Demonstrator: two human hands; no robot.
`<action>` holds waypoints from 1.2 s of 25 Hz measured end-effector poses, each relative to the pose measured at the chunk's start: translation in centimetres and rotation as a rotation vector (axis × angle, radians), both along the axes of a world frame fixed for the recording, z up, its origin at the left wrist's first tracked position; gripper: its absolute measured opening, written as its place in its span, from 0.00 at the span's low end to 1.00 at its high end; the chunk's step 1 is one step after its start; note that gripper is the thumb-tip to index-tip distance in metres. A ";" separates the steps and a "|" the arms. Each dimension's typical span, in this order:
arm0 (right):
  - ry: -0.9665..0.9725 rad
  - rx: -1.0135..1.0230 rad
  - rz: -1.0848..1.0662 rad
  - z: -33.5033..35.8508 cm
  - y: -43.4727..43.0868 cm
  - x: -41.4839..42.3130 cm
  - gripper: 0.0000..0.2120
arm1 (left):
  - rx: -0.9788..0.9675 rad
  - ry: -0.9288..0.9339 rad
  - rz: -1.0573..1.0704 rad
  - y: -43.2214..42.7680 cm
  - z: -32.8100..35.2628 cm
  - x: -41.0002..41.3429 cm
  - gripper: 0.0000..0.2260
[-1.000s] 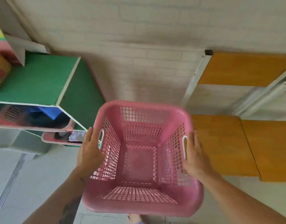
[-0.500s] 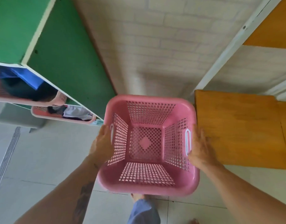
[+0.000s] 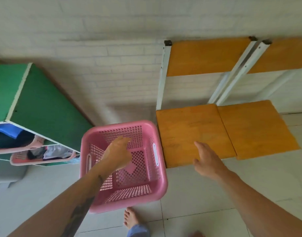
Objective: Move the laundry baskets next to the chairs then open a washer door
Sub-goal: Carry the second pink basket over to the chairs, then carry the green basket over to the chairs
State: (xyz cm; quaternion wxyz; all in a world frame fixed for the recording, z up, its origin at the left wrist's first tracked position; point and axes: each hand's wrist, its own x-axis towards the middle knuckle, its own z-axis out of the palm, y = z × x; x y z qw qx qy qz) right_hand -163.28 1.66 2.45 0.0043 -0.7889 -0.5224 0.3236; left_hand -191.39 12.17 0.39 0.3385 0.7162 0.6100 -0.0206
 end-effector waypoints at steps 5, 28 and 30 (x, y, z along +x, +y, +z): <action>0.062 0.071 -0.025 6.6 -6.7 10.2 0.30 | 0.053 0.003 -0.228 -4.9 6.9 12.5 0.21; -0.283 0.259 -0.955 21.9 -53.4 58.5 0.29 | 0.113 -0.396 -1.099 -38.4 22.5 82.4 0.12; -0.297 0.263 -1.015 21.5 -56.1 61.9 0.29 | 0.082 -0.441 -1.151 -40.8 22.1 87.2 0.11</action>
